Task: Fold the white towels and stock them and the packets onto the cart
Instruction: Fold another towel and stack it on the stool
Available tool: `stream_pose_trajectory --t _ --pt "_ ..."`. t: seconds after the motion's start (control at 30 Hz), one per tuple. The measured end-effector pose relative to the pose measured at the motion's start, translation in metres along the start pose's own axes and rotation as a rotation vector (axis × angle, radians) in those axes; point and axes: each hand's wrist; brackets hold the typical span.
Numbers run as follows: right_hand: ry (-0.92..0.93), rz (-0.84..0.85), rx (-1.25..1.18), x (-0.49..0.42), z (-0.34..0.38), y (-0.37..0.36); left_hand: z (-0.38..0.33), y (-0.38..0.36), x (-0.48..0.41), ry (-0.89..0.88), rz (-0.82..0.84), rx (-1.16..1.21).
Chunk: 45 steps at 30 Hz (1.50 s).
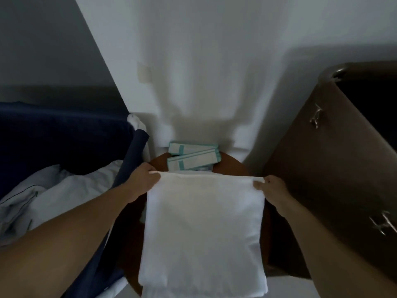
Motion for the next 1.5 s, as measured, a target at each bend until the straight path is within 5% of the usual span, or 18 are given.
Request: stream_pose_trajectory --t 0.27,0.53,0.63,0.73,0.9,1.03,1.17,1.33,1.5 --pt "-0.189 0.056 -0.127 -0.074 -0.024 -0.064 0.055 -0.065 -0.071 0.074 -0.090 0.158" --pt "-0.257 0.113 -0.343 -0.098 -0.035 -0.066 0.066 -0.078 -0.104 -0.010 0.041 -0.072" --pt "-0.136 0.318 -0.158 -0.103 -0.032 -0.064 0.063 -0.089 -0.105 -0.153 0.111 -0.372" --pt "-0.045 0.337 0.110 -0.108 -0.022 -0.060 0.063 -0.100 -0.105 -0.217 0.191 -0.570" --pt "0.195 0.271 0.299 -0.117 -0.004 -0.049 0.065 -0.102 -0.106 -0.233 0.231 -0.614" --pt "0.154 0.496 0.166 -0.123 -0.002 -0.049 0.069 -0.102 -0.106 -0.272 0.202 -0.595" --pt "0.136 0.683 0.476 -0.140 -0.003 -0.043 0.075 -0.102 -0.105 -0.300 0.190 -0.624" --pt "0.276 0.296 0.832 -0.159 0.008 -0.032 0.077 -0.102 -0.104 -0.333 0.166 -0.634" --pt "0.320 0.130 0.922 -0.156 -0.001 -0.044 0.080 -0.100 -0.104 -0.338 0.148 -0.667"
Point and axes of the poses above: each hand's wrist, its own x-axis away from the middle knuckle, its own y-axis out of the back of the hand, z = x × y, and after that the axes turned 15 degrees about x, right-handed
